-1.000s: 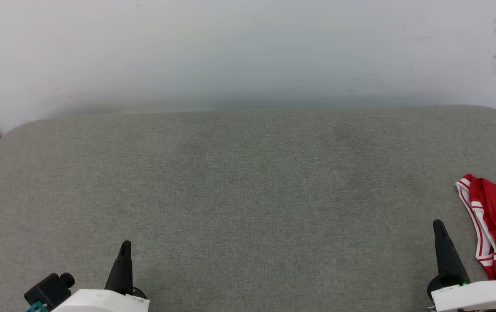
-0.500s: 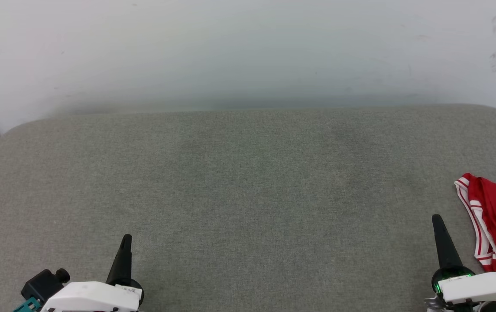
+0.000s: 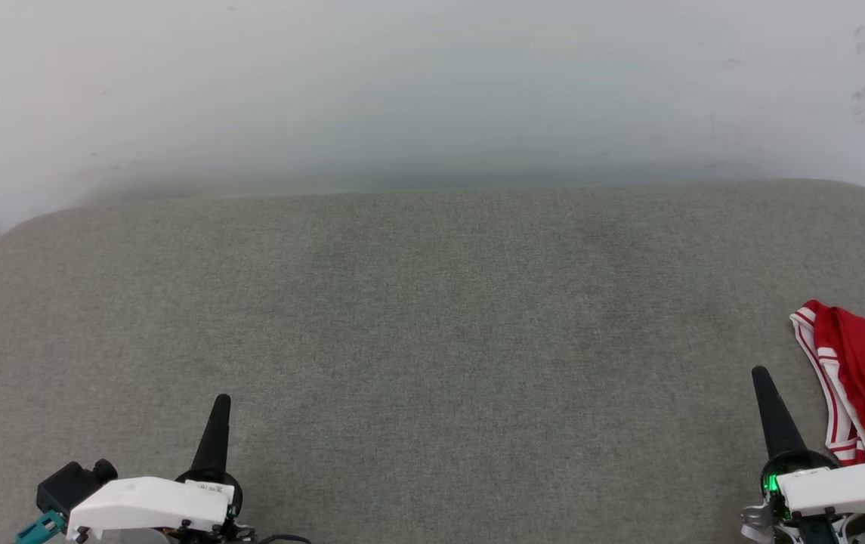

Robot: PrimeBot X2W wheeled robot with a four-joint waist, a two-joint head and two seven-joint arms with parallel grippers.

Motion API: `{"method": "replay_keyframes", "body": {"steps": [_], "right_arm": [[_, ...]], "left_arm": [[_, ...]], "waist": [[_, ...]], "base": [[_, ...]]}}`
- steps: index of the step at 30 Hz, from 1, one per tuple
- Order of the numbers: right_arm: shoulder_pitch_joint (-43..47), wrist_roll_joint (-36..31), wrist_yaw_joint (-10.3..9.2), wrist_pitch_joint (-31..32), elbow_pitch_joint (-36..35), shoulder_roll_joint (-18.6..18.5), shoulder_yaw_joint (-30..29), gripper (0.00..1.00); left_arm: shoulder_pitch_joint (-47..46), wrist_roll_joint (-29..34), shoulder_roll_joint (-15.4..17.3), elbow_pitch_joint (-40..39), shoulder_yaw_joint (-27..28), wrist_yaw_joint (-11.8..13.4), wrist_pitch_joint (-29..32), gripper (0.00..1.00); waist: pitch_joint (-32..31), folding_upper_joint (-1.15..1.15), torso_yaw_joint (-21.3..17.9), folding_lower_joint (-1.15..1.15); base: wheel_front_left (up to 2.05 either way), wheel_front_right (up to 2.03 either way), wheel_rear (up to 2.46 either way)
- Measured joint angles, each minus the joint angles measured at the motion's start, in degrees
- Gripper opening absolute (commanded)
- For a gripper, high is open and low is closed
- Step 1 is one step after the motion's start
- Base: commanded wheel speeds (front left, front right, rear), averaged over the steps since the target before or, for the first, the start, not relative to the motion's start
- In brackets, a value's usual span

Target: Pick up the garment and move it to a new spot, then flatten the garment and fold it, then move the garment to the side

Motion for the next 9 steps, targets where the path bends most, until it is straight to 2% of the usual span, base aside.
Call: {"method": "replay_keyframes", "body": {"steps": [9], "right_arm": [[-1.14,4.85,-0.01,1.22,0.89,0.0,-0.29,0.0]], "left_arm": [[-1.08,-5.03,-0.01,0.89,0.67,-0.54,1.19,0.0]], "waist": [[0.05,0.0,-0.15,0.0]], "base": [[0.0,0.0,0.0]]}}
